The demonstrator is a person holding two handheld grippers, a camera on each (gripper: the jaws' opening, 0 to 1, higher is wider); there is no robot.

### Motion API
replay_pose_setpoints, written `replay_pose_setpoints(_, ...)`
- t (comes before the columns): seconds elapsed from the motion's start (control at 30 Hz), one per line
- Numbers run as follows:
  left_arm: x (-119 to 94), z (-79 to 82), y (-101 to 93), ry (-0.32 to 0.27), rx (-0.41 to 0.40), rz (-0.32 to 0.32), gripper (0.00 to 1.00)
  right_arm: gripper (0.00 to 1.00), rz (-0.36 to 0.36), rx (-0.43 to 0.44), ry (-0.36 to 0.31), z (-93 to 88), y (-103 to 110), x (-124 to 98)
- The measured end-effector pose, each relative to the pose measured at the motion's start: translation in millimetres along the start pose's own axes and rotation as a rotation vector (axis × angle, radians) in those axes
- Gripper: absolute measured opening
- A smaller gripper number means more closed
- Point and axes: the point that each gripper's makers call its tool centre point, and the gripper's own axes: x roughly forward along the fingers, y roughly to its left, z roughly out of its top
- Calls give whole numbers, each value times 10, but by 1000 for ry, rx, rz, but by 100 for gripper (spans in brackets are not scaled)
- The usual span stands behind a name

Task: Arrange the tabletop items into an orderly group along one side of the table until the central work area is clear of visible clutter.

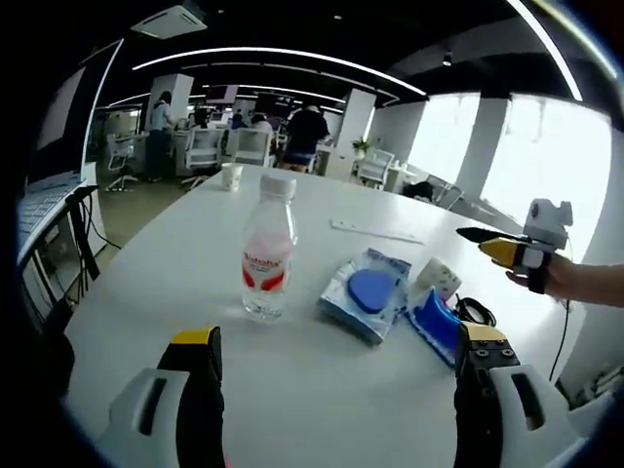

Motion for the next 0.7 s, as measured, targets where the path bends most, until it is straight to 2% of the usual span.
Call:
replay_pose_setpoints(0.3,31,3,34,7,-24,7,100,86,-8,-9,19,-5,-80,-52)
replay_pose_setpoints(0.5,111,-136,-33,38,-71,-4,100,86,-15,-6,52,-87,-154,-76)
replay_pose_setpoints(0.57,140,-161,-61,39,-105,-11,100,86,-10,-14,65,-116,-151,-81)
replay_pose_setpoints(0.7,181,-168,-78,40,-117,-6,100,85,-2,-21,88,-172,-172,-78)
